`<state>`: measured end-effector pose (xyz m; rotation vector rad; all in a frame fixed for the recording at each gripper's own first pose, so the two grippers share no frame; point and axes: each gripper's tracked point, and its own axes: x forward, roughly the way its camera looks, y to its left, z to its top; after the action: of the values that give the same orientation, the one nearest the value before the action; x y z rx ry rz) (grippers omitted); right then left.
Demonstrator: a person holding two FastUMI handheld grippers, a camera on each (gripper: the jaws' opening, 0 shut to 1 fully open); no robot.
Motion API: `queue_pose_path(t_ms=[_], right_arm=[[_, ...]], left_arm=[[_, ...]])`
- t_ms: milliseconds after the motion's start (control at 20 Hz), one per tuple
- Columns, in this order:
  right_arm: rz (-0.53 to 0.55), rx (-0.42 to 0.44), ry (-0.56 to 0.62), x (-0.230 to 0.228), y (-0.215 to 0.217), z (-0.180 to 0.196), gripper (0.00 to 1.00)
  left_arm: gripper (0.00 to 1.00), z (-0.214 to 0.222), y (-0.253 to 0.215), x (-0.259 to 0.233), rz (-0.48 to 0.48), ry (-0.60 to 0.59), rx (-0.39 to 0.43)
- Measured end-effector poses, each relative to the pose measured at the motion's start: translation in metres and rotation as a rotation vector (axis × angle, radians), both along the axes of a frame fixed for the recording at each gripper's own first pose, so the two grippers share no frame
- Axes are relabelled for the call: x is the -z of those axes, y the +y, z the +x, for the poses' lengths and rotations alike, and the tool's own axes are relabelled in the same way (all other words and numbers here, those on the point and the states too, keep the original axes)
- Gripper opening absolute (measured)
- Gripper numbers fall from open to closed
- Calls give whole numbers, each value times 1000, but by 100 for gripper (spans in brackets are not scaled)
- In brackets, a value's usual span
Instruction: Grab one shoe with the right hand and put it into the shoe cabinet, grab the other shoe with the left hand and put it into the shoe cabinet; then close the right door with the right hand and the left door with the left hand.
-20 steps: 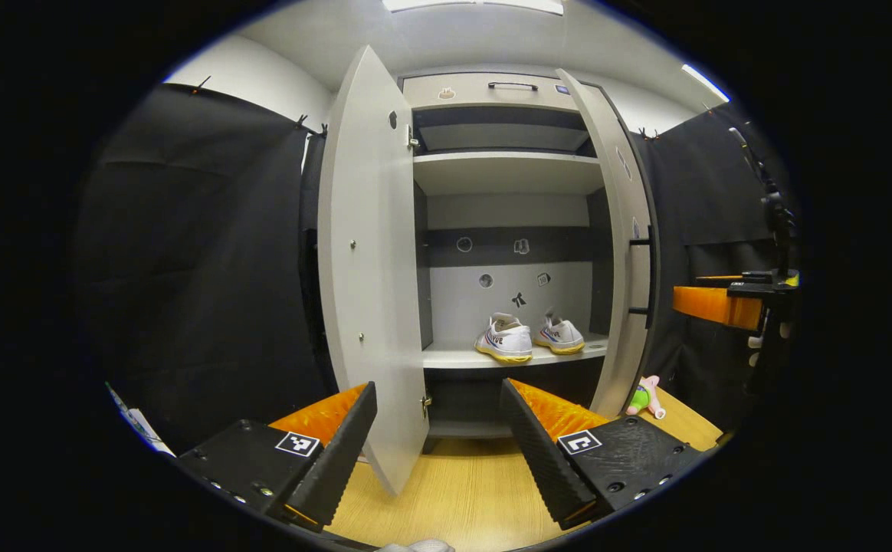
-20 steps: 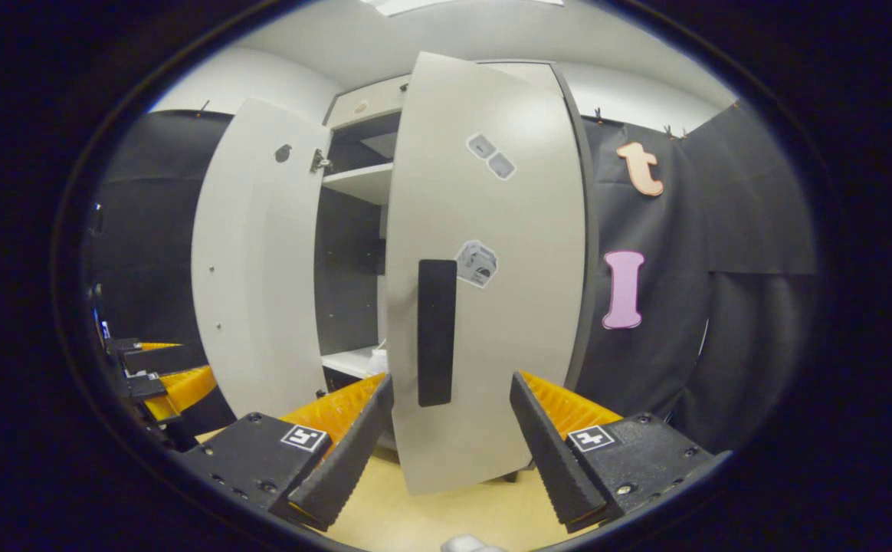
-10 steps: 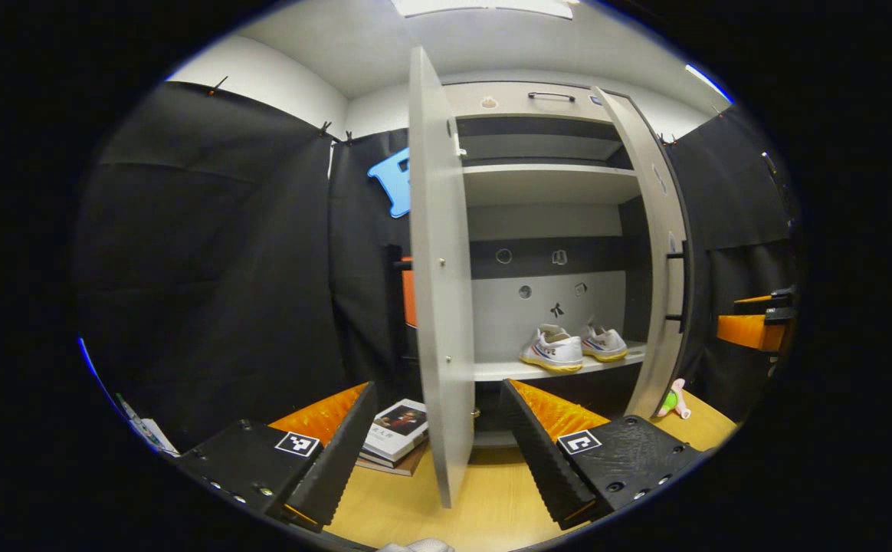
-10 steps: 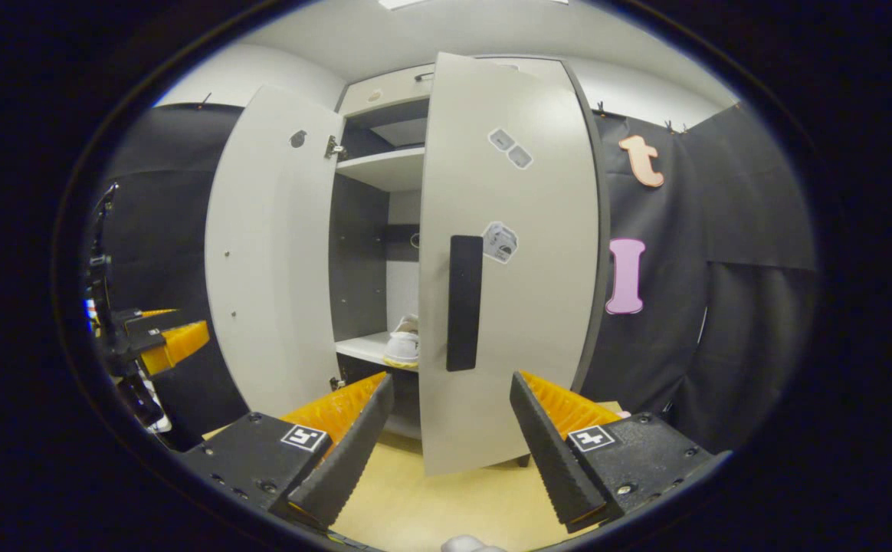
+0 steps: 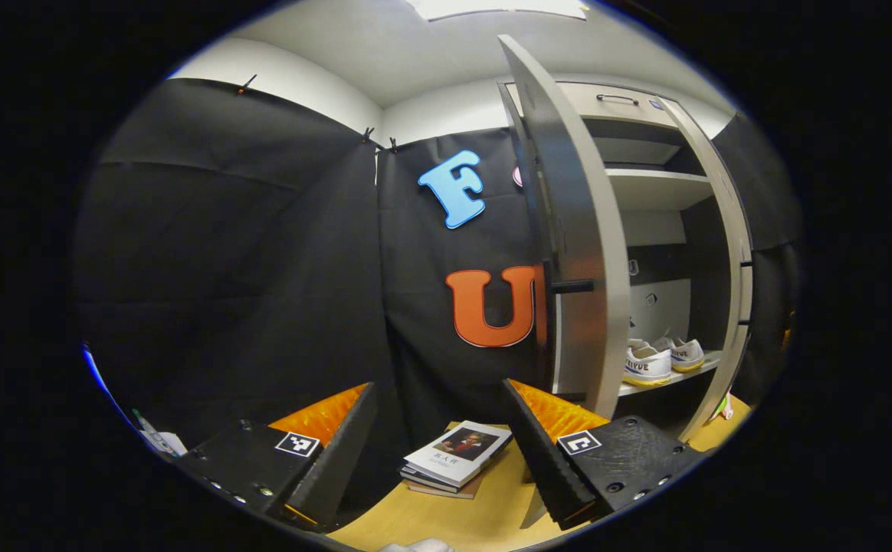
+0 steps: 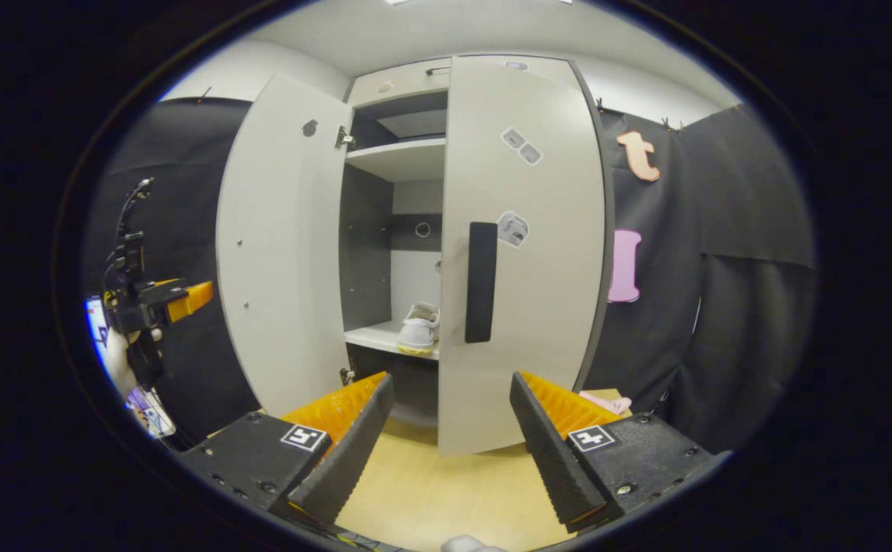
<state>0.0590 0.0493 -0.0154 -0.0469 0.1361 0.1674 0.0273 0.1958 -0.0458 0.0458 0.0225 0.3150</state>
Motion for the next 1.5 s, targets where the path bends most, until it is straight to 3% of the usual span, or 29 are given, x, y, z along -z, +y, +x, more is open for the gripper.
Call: queue_pose_path(t_ms=[350, 800, 850, 900, 1450, 1500], right_arm=[[1, 14, 19, 9, 6, -12, 100], [11, 29, 14, 7, -13, -19, 99], [13, 30, 14, 6, -16, -18, 100], [15, 30, 14, 6, -19, -19, 100], [21, 30, 28, 11, -55, -17, 100], [22, 33, 26, 9, -59, -17, 100]], left_arm=[[97, 28, -7, 3, -15, 5, 51], [89, 28, -20, -1, 5, 3, 34], [78, 27, -25, 0, 4, 4, 33], [89, 27, -29, 0, 0, 4, 36], [89, 36, -107, -3, 20, 5, 142], [78, 40, -117, -4, 22, 7, 161]])
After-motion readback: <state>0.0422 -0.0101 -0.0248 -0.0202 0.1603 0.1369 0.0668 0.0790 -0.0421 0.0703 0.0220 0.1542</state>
